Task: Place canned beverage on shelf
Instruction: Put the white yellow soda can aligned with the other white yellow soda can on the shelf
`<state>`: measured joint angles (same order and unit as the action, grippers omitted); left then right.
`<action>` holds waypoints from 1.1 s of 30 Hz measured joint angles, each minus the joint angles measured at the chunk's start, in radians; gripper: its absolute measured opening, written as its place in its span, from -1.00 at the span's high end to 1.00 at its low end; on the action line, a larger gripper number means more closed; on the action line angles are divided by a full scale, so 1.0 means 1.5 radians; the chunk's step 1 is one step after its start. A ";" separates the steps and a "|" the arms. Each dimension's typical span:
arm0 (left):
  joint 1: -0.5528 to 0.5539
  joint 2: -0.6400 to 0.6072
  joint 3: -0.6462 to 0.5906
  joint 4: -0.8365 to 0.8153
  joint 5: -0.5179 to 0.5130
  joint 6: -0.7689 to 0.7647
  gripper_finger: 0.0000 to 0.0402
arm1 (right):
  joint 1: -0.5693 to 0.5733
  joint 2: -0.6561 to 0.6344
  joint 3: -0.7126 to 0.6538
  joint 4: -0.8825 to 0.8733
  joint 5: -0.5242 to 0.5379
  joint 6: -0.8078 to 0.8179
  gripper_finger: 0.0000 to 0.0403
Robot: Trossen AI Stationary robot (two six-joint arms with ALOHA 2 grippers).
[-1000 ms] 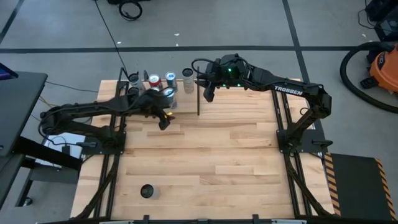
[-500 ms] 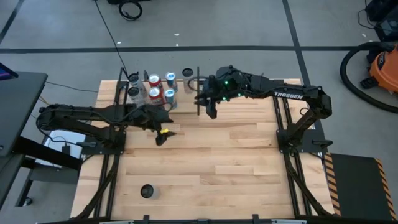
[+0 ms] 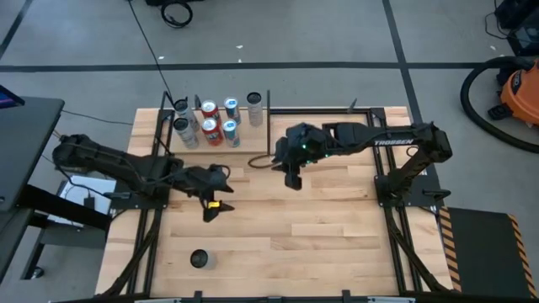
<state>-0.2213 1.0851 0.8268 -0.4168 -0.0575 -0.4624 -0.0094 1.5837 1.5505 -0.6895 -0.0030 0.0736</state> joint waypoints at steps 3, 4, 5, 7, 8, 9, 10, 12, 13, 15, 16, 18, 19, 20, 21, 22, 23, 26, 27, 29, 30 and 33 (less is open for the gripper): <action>-0.016 0.006 0.000 -0.001 -0.018 -0.060 -0.57 | 0.025 0.000 0.000 0.000 0.009 0.012 0.42; -0.023 0.009 0.000 -0.006 -0.024 -0.075 -0.57 | 0.032 0.000 0.000 -0.002 0.009 0.017 0.42; -0.031 0.010 0.000 -0.013 -0.028 -0.083 -0.57 | 0.040 0.000 0.000 -0.003 0.010 0.022 0.42; -0.051 0.010 0.000 -0.018 -0.029 -0.091 -0.57 | 0.054 0.000 0.000 -0.003 0.014 0.026 0.42; -0.064 0.010 0.000 -0.018 -0.033 -0.101 -0.57 | 0.062 0.000 0.000 -0.003 0.019 0.027 0.42; -0.077 0.010 0.000 -0.017 -0.040 -0.111 -0.57 | 0.070 0.000 0.000 -0.001 0.025 0.027 0.42; -0.090 0.010 0.000 -0.014 -0.045 -0.124 -0.57 | 0.076 0.000 0.000 0.000 0.031 0.027 0.42; -0.117 0.009 0.000 -0.007 -0.050 -0.149 -0.57 | 0.086 0.000 0.000 -0.003 0.043 0.027 0.42; -0.131 0.009 0.000 -0.005 -0.052 -0.168 -0.57 | 0.090 0.000 0.000 -0.005 0.046 0.027 0.42; -0.156 0.009 0.000 0.004 -0.056 -0.205 -0.57 | 0.096 0.000 0.000 -0.013 0.051 0.027 0.42; -0.168 0.009 0.000 0.010 -0.061 -0.221 -0.57 | 0.098 0.000 0.000 -0.016 0.058 0.027 0.42; -0.189 0.009 0.000 0.027 -0.071 -0.248 -0.57 | 0.101 0.000 0.000 -0.016 0.066 0.027 0.42; -0.198 0.009 0.000 0.040 -0.073 -0.256 -0.57 | 0.102 0.000 0.000 -0.016 0.067 0.027 0.42; -0.206 0.009 0.000 0.056 -0.073 -0.260 -0.57 | 0.102 0.000 0.000 -0.016 0.067 0.027 0.42; -0.213 0.009 0.000 0.072 -0.073 -0.260 -0.57 | 0.102 0.000 0.000 -0.017 0.067 0.027 0.42; -0.221 0.009 0.000 0.084 -0.074 -0.256 -0.57 | 0.103 0.000 0.000 -0.016 0.066 0.027 0.42; -0.227 0.009 0.000 0.094 -0.074 -0.249 -0.57 | 0.103 0.000 0.000 -0.017 0.066 0.027 0.42; -0.238 0.009 0.000 0.102 -0.074 -0.218 -0.57 | 0.102 0.000 0.000 -0.016 0.067 0.026 0.42; -0.241 0.009 0.000 0.099 -0.074 -0.201 -0.57 | 0.102 0.000 0.000 -0.016 0.067 0.026 0.42; -0.245 0.009 0.000 0.097 -0.077 -0.161 -0.57 | 0.102 0.000 0.000 -0.014 0.066 0.024 0.42; -0.245 0.009 0.000 0.093 -0.082 -0.141 -0.57 | 0.102 0.000 0.000 -0.013 0.066 0.022 0.42; -0.244 0.009 0.000 0.084 -0.112 -0.074 -0.57 | 0.100 0.000 0.000 -0.001 0.063 0.008 0.42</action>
<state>-0.5872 1.0985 0.8272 -0.2904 -0.2249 -0.5731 0.1405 1.5837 1.5501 -0.6909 0.0917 0.0852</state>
